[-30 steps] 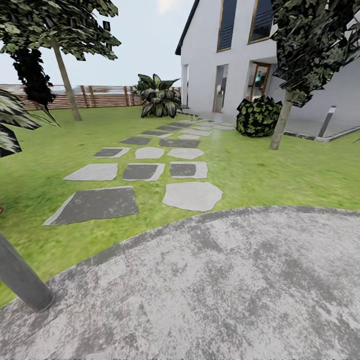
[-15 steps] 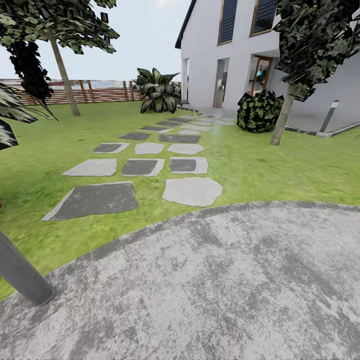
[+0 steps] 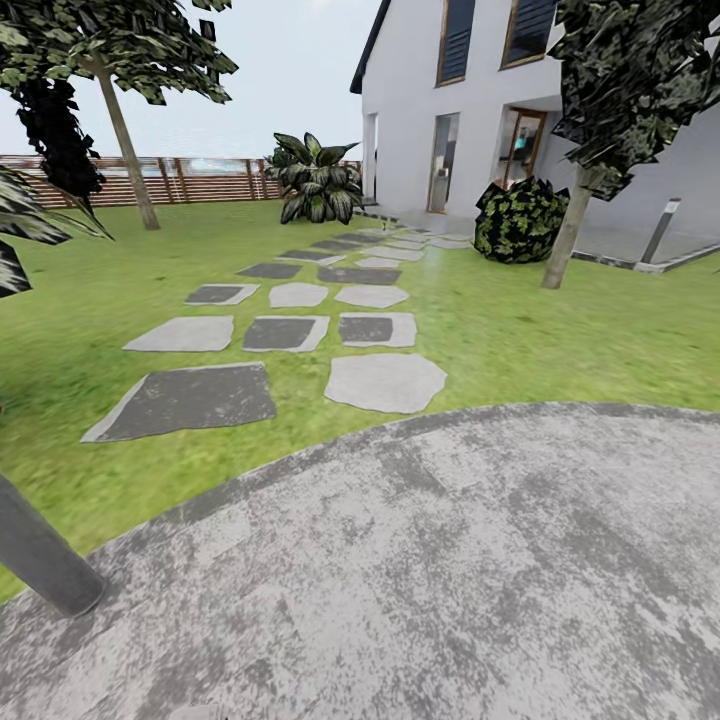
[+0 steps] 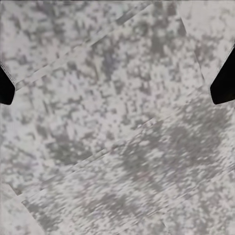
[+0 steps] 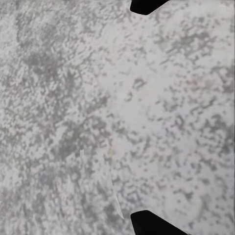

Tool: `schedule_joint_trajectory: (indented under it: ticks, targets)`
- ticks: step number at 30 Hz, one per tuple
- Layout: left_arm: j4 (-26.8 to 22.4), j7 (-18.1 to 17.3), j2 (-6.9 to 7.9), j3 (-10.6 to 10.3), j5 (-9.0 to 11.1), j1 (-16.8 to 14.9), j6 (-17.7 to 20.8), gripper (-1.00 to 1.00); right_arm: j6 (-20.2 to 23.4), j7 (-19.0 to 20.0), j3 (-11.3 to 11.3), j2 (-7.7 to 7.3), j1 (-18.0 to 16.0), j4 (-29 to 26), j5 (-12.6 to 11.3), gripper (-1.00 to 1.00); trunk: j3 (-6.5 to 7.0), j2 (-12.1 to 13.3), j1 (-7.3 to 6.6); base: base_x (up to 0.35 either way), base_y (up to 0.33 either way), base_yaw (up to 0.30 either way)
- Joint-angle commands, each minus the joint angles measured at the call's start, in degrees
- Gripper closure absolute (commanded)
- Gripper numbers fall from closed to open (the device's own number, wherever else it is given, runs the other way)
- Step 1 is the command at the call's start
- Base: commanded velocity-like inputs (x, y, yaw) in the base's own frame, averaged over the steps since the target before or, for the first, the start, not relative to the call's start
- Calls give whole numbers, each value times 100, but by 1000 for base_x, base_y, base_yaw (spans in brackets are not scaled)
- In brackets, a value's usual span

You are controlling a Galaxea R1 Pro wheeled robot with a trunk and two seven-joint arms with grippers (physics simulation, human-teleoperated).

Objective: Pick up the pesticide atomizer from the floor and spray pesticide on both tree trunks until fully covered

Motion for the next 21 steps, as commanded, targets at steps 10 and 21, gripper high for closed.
schedule_joint_trajectory:
  ticks: [10, 21]
  targets:
    - [6, 0, 9, 1, -28, 0, 0, -100, 8, 0, -6, 0, 0, 15, 1, -100, 0, 0, 0, 328, 0, 0]
    - [6, -5, 17, 2, -19, 0, 0, -100, 4, -16, -14, 0, 0, 29, -34, -100, 0, 0, 0, 340, 0, 0]
